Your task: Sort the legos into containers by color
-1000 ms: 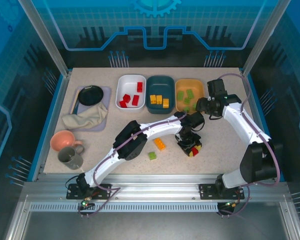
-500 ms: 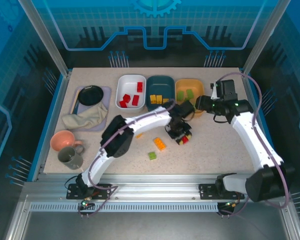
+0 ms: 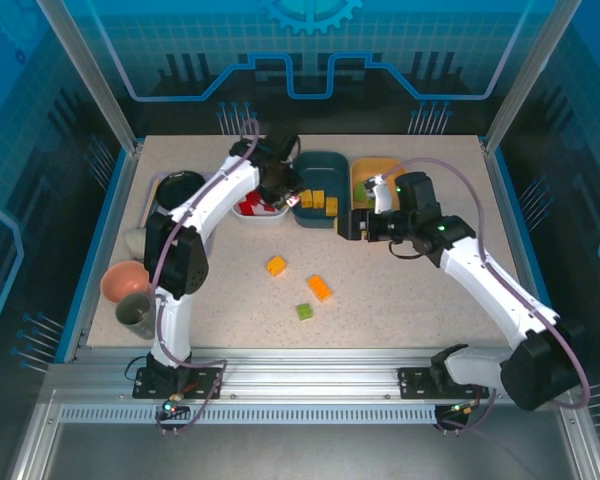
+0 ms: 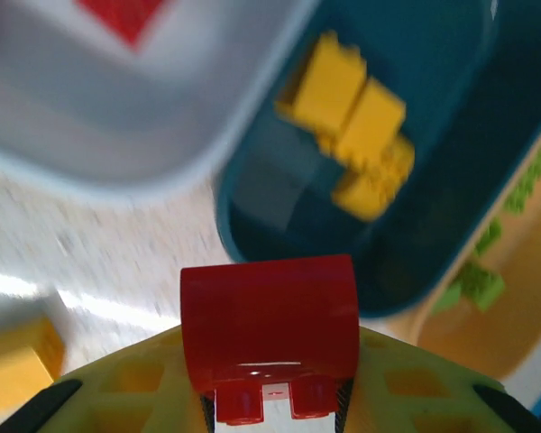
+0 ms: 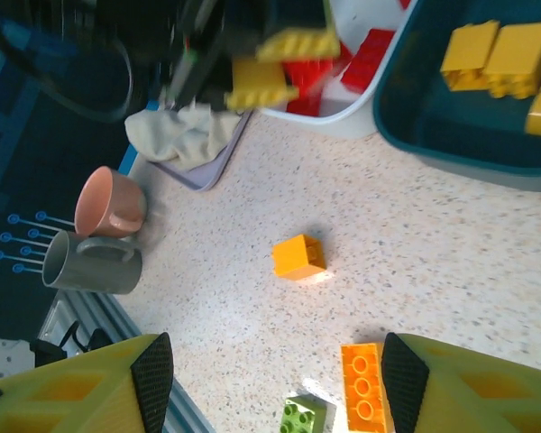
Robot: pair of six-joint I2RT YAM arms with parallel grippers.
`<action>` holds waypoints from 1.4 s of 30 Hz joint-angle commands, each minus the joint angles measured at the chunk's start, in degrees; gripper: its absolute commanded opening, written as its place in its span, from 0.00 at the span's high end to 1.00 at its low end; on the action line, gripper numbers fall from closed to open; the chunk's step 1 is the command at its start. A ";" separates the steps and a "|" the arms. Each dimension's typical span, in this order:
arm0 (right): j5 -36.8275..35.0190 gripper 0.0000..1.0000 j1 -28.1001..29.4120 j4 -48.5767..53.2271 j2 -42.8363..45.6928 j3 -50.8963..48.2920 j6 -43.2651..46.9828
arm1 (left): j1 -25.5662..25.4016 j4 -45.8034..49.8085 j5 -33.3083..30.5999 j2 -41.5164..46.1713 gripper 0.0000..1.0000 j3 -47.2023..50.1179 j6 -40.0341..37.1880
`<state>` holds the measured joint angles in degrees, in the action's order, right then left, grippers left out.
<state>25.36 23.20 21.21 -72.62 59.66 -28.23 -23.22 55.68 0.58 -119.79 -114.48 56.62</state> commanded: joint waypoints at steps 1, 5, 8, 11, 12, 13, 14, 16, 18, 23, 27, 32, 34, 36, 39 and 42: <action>2.50 0.35 1.30 -7.97 -2.67 1.19 -3.39 | 4.01 -1.35 -5.42 -3.82 0.71 -4.02 -8.19; 2.46 0.34 1.94 -16.57 -5.19 -0.21 -6.66 | 6.70 -5.49 -7.96 -10.68 0.69 -9.04 -10.87; 2.25 0.33 1.96 -16.64 -7.89 1.59 -7.69 | 8.14 -3.04 -9.08 -17.71 0.68 -17.32 -11.37; 2.16 0.33 2.07 -15.72 -9.28 2.92 -8.00 | 9.13 -2.11 -9.96 -23.13 0.67 -23.84 -12.15; 2.02 0.33 2.09 -15.40 -9.30 2.92 -7.92 | 9.53 -2.20 -9.75 -24.30 0.67 -25.21 -12.06; 1.77 0.33 2.16 -14.80 -9.29 2.88 -7.70 | 9.81 -2.55 -9.49 -25.41 0.66 -26.37 -11.97; 1.71 0.33 2.20 -14.22 -9.38 2.96 -7.37 | 10.02 -2.64 -9.37 -26.51 0.65 -27.36 -11.96; 1.71 0.33 2.13 -12.06 -9.52 3.10 -6.46 | 10.38 -2.43 -8.72 -28.26 0.64 -29.15 -11.47; 0.84 0.33 2.22 -10.05 -9.55 3.09 -5.62 | 10.57 -2.12 -8.17 -29.40 0.63 -29.88 -10.97; -4.86 0.33 3.04 -1.91 -10.97 5.40 -1.39 | 10.65 -1.28 -6.85 -30.15 0.54 -29.75 -9.75; -8.83 0.33 4.67 4.90 -13.22 9.42 3.27 | 10.83 -0.93 -6.07 -29.44 0.41 -29.84 -9.73; -14.06 0.33 7.41 10.29 -14.21 13.05 8.72 | 11.09 -1.58 -4.90 -24.82 0.33 -29.98 -8.87; -16.14 0.33 8.69 12.11 -14.43 13.61 11.14 | 11.01 -1.68 -3.73 -21.75 0.32 -29.53 -7.25; -18.59 0.33 10.52 14.91 -15.00 14.27 13.80 | 10.54 -2.14 -3.25 -17.81 0.30 -28.35 -6.62; -22.74 0.34 14.17 19.55 -16.75 15.20 16.47 | 8.97 -3.48 -3.35 -9.24 0.26 -22.04 -7.26; -25.56 0.34 17.70 22.58 -18.52 14.92 17.14 | 7.45 -5.69 -2.65 0.87 0.25 -10.26 -7.83</action>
<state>4.43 38.22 36.82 -89.27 73.63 -14.46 -13.93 51.40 -3.81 -129.36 -130.58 48.58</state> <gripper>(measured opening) 0.664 0.749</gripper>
